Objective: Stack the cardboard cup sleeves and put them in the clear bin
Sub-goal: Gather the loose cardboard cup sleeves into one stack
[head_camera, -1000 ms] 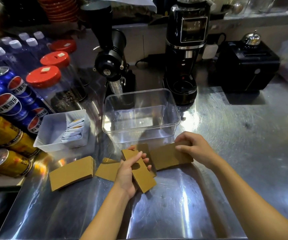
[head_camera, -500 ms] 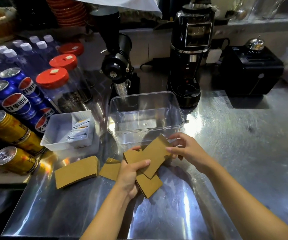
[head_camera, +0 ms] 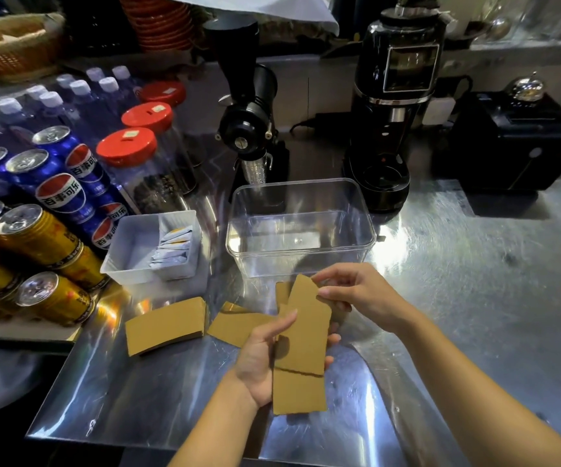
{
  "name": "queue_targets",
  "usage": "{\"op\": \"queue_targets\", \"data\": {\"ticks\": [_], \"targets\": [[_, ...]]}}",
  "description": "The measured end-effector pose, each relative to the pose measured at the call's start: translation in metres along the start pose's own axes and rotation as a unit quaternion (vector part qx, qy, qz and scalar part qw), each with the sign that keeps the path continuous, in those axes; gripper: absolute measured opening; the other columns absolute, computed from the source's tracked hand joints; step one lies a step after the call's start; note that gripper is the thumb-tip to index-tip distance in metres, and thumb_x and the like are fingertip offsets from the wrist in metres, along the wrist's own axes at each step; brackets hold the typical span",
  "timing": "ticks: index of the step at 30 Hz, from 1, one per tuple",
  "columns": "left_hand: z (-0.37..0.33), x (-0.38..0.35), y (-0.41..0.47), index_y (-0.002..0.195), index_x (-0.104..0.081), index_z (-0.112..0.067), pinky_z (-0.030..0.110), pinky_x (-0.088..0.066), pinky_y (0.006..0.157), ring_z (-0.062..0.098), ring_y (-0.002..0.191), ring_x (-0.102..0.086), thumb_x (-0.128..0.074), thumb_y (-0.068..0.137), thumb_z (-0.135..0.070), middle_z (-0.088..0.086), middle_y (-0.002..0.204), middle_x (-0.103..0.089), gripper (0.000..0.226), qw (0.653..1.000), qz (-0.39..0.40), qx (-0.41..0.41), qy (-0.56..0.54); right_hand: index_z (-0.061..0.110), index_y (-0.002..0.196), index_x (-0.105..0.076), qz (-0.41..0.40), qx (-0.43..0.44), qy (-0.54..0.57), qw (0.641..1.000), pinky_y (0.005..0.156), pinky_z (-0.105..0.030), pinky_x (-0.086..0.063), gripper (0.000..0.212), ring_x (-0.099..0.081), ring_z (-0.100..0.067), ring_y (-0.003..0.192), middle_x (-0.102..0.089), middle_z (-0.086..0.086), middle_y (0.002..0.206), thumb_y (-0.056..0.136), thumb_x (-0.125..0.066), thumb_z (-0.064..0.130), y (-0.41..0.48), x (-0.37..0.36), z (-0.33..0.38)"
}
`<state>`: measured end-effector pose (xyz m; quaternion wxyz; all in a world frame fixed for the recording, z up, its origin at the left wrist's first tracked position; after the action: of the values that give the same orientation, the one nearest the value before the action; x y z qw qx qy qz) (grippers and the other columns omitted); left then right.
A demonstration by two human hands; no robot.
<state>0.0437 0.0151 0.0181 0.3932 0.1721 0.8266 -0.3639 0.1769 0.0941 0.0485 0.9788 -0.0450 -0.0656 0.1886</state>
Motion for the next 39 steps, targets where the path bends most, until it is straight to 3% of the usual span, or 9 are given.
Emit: {"op": "queue_targets", "data": {"ticks": [5, 10, 15, 18, 22, 26, 29, 32, 39], "targets": [[-0.005, 0.007, 0.001, 0.122, -0.058, -0.016, 0.039, -0.057, 0.067, 0.029, 0.083, -0.067, -0.075, 0.066, -0.016, 0.019, 0.101, -0.066, 0.058, 0.998, -0.021, -0.041, -0.038, 0.026, 0.086, -0.071, 0.038, 0.014, -0.082, 0.996, 0.059, -0.012, -0.047, 0.017, -0.057, -0.011, 0.071, -0.063, -0.005, 0.084, 0.078, -0.069, 0.012, 0.004, -0.026, -0.003], [-0.019, 0.021, -0.006, 0.093, -0.068, -0.020, 0.032, -0.051, 0.059, 0.023, 0.070, -0.058, -0.064, 0.070, -0.006, 0.016, 0.084, -0.066, 0.028, 0.992, -0.068, -0.102, -0.038, 0.031, 0.098, -0.063, -0.052, 0.018, -0.221, 0.974, 0.072, -0.029, -0.047, 0.015, -0.058, -0.020, 0.084, -0.065, -0.001, 0.092, 0.083, -0.062, 0.028, 0.017, -0.021, -0.022], [-0.022, 0.037, -0.012, 0.102, -0.053, -0.009, 0.031, -0.052, 0.055, 0.024, 0.063, -0.055, -0.065, 0.074, -0.018, 0.016, 0.080, -0.059, 0.031, 0.983, -0.123, -0.100, -0.091, 0.023, 0.133, -0.038, 0.030, -0.034, -0.370, 0.928, 0.096, -0.029, -0.030, 0.069, -0.041, -0.020, 0.124, -0.048, -0.003, 0.135, 0.074, -0.068, 0.038, 0.036, -0.033, -0.043], [-0.024, 0.046, -0.013, 0.095, -0.062, 0.004, 0.030, -0.053, 0.056, 0.023, 0.062, -0.057, -0.063, 0.078, -0.028, 0.014, 0.079, -0.061, 0.036, 0.982, -0.132, -0.102, -0.085, 0.027, 0.141, -0.021, 0.092, -0.046, -0.404, 0.909, 0.097, -0.031, -0.019, 0.093, -0.025, -0.019, 0.134, -0.034, -0.001, 0.146, 0.066, -0.074, 0.042, 0.041, -0.044, -0.051], [-0.031, 0.052, -0.015, 0.068, -0.076, -0.012, 0.029, -0.054, 0.066, 0.020, 0.065, -0.064, -0.066, 0.074, -0.031, 0.012, 0.078, -0.070, 0.022, 0.977, -0.141, -0.146, -0.061, 0.028, 0.139, -0.024, 0.086, -0.055, -0.415, 0.904, 0.095, -0.036, -0.017, 0.100, -0.024, -0.025, 0.128, -0.033, -0.005, 0.135, 0.057, -0.080, 0.043, 0.044, -0.043, -0.055], [-0.036, 0.060, -0.013, 0.069, -0.075, -0.018, 0.032, -0.058, 0.067, 0.023, 0.066, -0.067, -0.075, 0.064, -0.028, 0.014, 0.081, -0.073, 0.010, 0.972, -0.152, -0.163, -0.075, 0.022, 0.116, -0.046, 0.069, -0.041, -0.414, 0.907, 0.087, -0.032, -0.021, 0.070, -0.030, -0.021, 0.109, -0.036, -0.003, 0.111, 0.058, -0.079, 0.043, 0.040, -0.032, -0.055], [-0.039, 0.060, -0.011, 0.067, -0.076, -0.012, 0.031, -0.058, 0.066, 0.020, 0.065, -0.067, -0.070, 0.070, -0.032, 0.009, 0.075, -0.072, 0.021, 0.975, -0.144, -0.151, -0.078, 0.014, 0.101, -0.053, 0.036, -0.016, -0.331, 0.943, 0.088, -0.031, -0.036, 0.042, -0.043, -0.021, 0.101, -0.045, -0.005, 0.105, 0.069, -0.076, 0.028, 0.033, -0.017, -0.049], [-0.040, 0.057, -0.007, 0.067, -0.076, -0.012, 0.034, -0.057, 0.066, 0.019, 0.065, -0.067, -0.068, 0.071, -0.034, 0.007, 0.074, -0.072, 0.023, 0.978, -0.129, -0.140, -0.086, 0.016, 0.093, -0.055, -0.016, 0.000, -0.250, 0.968, 0.072, -0.017, -0.041, 0.020, -0.052, -0.019, 0.087, -0.054, 0.005, 0.087, 0.079, -0.068, 0.014, 0.025, 0.001, -0.037], [-0.037, 0.047, 0.005, 0.077, -0.071, -0.019, 0.043, -0.055, 0.072, 0.024, 0.073, -0.066, -0.078, 0.062, -0.035, 0.012, 0.080, -0.068, 0.023, 0.985, -0.117, -0.108, -0.070, 0.023, 0.087, -0.068, -0.067, 0.050, -0.084, 0.993, 0.065, -0.010, -0.046, 0.018, -0.059, -0.008, 0.079, -0.065, 0.002, 0.084, 0.078, -0.068, 0.008, 0.009, 0.030, 0.010]]}}
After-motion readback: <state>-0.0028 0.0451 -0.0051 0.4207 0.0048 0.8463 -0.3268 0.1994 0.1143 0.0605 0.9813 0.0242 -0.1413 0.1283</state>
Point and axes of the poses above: each hand's wrist, its own y-axis towards the middle knuckle, its own x-axis out of the back of the hand, z = x × y, the point moved 5 cm from there along y, towards the middle knuckle
